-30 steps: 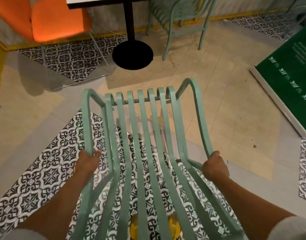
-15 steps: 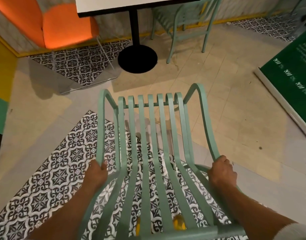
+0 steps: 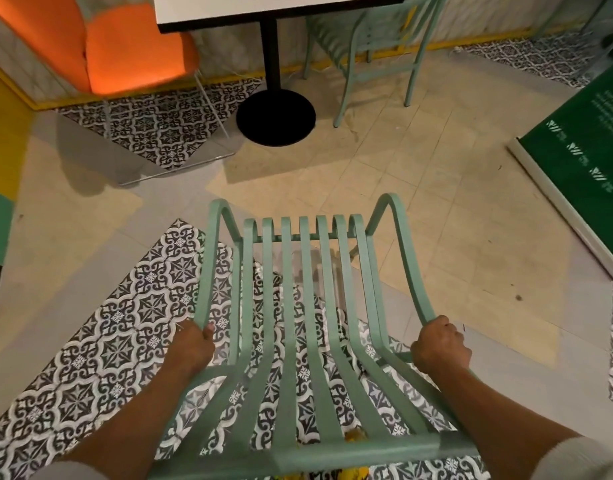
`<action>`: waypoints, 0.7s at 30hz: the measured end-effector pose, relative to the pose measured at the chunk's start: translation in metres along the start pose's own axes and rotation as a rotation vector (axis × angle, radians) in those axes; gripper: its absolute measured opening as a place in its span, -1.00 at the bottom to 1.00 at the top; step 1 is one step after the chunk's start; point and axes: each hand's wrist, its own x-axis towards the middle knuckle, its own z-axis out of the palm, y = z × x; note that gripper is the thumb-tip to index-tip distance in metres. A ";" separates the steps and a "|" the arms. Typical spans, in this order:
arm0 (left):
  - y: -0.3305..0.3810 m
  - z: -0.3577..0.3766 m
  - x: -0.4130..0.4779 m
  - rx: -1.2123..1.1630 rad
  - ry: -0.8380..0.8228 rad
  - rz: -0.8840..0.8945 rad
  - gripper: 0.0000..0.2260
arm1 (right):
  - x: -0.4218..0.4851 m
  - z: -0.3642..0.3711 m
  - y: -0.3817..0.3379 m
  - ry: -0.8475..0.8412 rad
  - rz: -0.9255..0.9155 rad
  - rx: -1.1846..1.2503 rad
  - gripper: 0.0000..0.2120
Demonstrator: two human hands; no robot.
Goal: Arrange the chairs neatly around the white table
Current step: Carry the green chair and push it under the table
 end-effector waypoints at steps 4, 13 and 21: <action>0.001 0.002 0.001 0.006 0.016 -0.020 -0.59 | 0.000 0.003 -0.001 -0.004 0.001 -0.020 -0.54; 0.008 -0.005 -0.015 0.246 0.032 0.094 -0.16 | -0.009 -0.008 -0.008 0.059 -0.175 -0.018 -0.39; 0.044 -0.032 -0.113 0.107 -0.178 0.351 -0.46 | -0.076 -0.056 -0.009 -0.074 -0.508 -0.046 -0.53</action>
